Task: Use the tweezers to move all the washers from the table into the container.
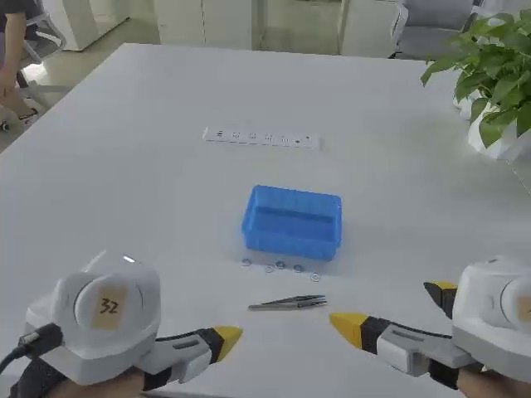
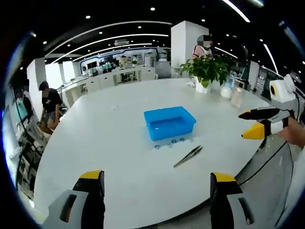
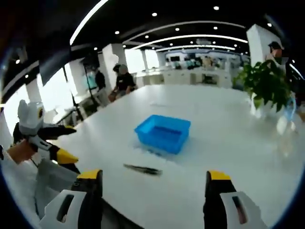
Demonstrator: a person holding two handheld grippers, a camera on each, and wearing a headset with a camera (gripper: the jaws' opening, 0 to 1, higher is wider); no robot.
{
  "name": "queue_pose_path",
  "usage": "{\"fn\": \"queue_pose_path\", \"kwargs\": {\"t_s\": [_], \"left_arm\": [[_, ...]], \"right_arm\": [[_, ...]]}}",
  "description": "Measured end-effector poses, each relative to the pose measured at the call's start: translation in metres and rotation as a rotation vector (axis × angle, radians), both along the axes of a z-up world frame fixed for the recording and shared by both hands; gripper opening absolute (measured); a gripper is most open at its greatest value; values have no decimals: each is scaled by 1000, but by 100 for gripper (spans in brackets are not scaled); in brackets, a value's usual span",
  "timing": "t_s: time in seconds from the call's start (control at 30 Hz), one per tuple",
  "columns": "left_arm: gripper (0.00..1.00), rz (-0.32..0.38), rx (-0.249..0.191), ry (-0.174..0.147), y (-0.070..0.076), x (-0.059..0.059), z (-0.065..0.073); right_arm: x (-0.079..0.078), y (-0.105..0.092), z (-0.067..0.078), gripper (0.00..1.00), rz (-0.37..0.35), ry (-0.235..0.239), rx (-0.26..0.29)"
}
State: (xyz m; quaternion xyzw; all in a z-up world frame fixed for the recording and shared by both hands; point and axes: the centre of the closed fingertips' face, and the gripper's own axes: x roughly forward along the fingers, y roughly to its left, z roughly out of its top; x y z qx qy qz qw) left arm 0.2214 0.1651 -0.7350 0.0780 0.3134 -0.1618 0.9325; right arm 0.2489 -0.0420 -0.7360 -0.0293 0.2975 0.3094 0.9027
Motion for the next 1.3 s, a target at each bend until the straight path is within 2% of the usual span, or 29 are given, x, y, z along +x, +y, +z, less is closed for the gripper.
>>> {"fn": "queue_pose_path", "kwargs": {"t_s": [0.1, 0.37, 0.57, 0.87, 1.3], "left_arm": [[89, -8, 1, 12, -2, -1, -2], [91, -25, -21, 9, -6, -1, -3], [92, -21, -13, -2, -2, 0, 0], [99, 11, -12, -13, 5, -2, 3], [98, -3, -5, -13, 3, -2, 2]], "right_arm": [[-2, 0, -2, 86, 1, 5, -10], [-5, 1, -2, 85, 4, 7, -23], [-5, 3, -2, 86, 6, 4, -22], [-7, 4, 0, 88, 5, -3, -34], [-6, 0, -1, 92, -14, -10, -39]]}}
